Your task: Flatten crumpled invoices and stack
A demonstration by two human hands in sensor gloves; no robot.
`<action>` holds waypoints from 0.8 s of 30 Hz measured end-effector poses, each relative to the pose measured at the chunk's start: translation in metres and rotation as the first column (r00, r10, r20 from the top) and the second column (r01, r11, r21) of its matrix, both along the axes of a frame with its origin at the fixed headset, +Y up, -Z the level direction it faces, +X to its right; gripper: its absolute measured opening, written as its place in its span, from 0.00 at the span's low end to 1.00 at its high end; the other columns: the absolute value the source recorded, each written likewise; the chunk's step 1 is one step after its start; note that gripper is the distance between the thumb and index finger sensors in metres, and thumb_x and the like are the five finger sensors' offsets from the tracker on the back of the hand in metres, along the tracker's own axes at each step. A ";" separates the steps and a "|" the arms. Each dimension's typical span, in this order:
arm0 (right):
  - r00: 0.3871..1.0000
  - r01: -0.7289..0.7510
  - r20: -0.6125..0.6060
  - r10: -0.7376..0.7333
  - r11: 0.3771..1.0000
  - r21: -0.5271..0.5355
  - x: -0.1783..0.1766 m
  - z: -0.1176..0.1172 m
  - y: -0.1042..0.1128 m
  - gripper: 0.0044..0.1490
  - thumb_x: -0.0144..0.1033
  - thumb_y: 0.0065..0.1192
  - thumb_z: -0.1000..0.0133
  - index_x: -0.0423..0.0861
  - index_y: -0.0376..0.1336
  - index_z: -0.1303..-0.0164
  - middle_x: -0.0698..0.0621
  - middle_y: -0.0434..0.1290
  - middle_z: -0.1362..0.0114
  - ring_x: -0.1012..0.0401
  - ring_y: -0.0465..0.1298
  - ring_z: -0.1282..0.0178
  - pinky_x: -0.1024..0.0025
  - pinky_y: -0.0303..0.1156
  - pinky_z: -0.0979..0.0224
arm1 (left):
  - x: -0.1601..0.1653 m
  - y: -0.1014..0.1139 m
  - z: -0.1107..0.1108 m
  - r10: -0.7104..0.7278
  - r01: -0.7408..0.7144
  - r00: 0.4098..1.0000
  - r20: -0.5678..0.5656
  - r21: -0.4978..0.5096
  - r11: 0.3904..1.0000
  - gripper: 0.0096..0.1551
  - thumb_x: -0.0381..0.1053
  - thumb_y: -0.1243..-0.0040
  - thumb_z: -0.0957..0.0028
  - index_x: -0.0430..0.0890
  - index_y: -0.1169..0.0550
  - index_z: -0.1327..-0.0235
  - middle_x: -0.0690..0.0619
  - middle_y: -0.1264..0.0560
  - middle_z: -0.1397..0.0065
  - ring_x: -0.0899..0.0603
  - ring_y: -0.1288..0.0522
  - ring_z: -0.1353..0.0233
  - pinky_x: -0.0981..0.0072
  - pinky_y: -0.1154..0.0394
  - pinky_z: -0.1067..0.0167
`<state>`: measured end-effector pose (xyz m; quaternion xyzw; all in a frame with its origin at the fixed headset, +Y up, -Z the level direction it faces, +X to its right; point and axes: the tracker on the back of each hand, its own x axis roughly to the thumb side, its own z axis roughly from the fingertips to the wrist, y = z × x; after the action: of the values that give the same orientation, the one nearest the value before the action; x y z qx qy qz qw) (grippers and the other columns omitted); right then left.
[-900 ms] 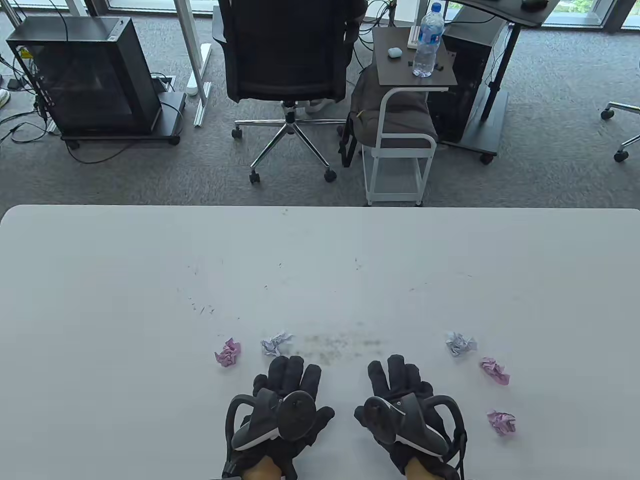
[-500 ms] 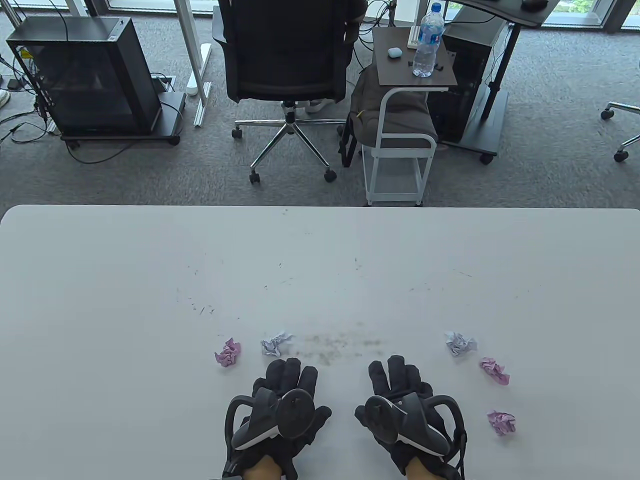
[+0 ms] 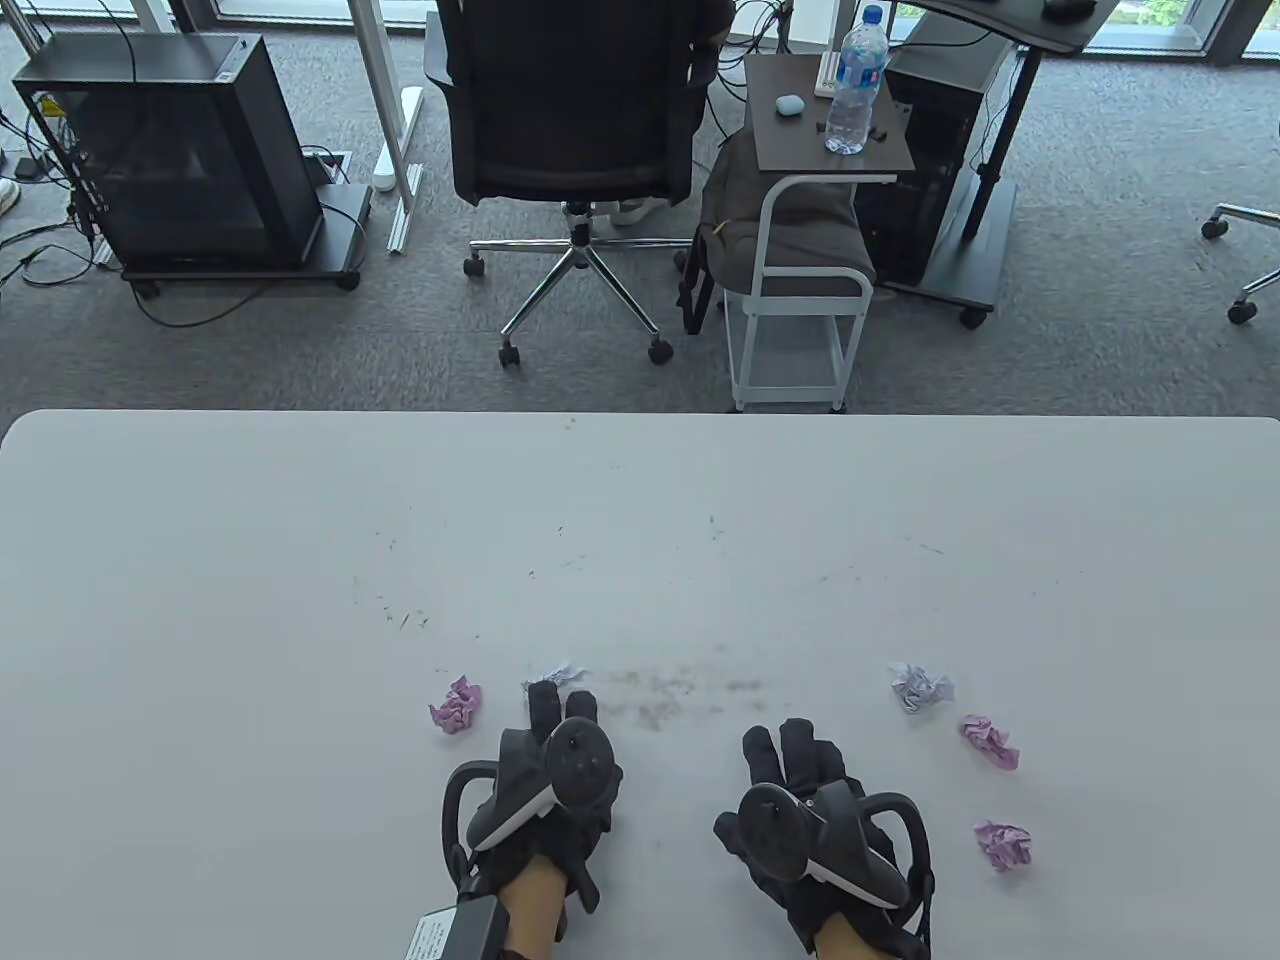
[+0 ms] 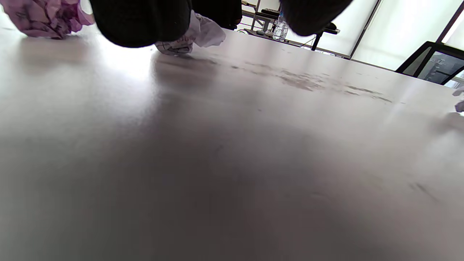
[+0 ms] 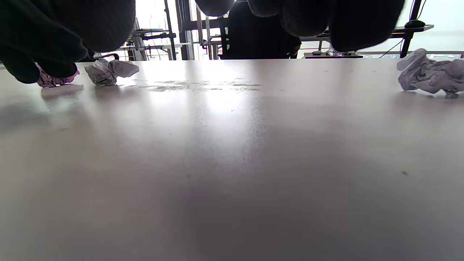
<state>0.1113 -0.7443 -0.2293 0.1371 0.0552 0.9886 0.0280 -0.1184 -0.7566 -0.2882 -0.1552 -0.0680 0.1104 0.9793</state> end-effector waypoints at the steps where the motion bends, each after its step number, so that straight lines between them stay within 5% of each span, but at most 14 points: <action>1: 1.000 0.003 -0.002 -0.003 1.000 0.001 0.000 0.000 0.000 0.52 0.62 0.55 0.41 0.44 0.40 0.20 0.28 0.43 0.18 0.33 0.57 0.25 0.35 0.66 0.34 | 0.000 -0.001 -0.004 -0.015 0.015 1.000 -0.003 -0.001 1.000 0.42 0.52 0.49 0.34 0.40 0.55 0.19 0.33 0.68 0.24 0.27 0.34 0.30 0.47 0.28 0.40; 11: 0.995 0.096 -0.006 -0.096 0.995 -0.040 0.003 -0.003 0.001 0.51 0.61 0.55 0.40 0.44 0.41 0.20 0.28 0.43 0.18 0.33 0.58 0.26 0.36 0.67 0.34 | 0.002 -0.017 -0.042 -0.101 0.096 0.991 -0.083 -0.063 0.993 0.34 0.46 0.45 0.36 0.42 0.41 0.19 0.32 0.47 0.23 0.45 0.24 0.46 0.57 0.22 0.54; 20: 0.993 0.115 -0.004 -0.116 0.991 -0.069 0.004 -0.001 -0.001 0.51 0.60 0.55 0.40 0.43 0.41 0.20 0.28 0.43 0.19 0.33 0.58 0.26 0.36 0.67 0.34 | 0.011 -0.009 -0.013 -0.104 0.104 0.995 0.002 -0.078 0.992 0.26 0.38 0.42 0.40 0.37 0.30 0.28 0.35 0.33 0.32 0.49 0.18 0.57 0.59 0.17 0.62; 24: 0.990 0.143 0.000 -0.144 0.986 -0.081 0.009 0.001 0.002 0.51 0.60 0.55 0.40 0.43 0.40 0.20 0.28 0.43 0.19 0.33 0.59 0.26 0.36 0.67 0.34 | 0.007 0.009 0.009 0.096 -0.095 0.995 0.028 -0.059 0.994 0.26 0.39 0.43 0.39 0.38 0.30 0.28 0.36 0.32 0.32 0.49 0.17 0.57 0.59 0.16 0.62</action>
<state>0.1200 -0.7423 -0.2281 0.1426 0.0851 0.9806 0.1044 -0.1113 -0.7476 -0.2791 -0.1816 -0.0871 0.1566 0.9669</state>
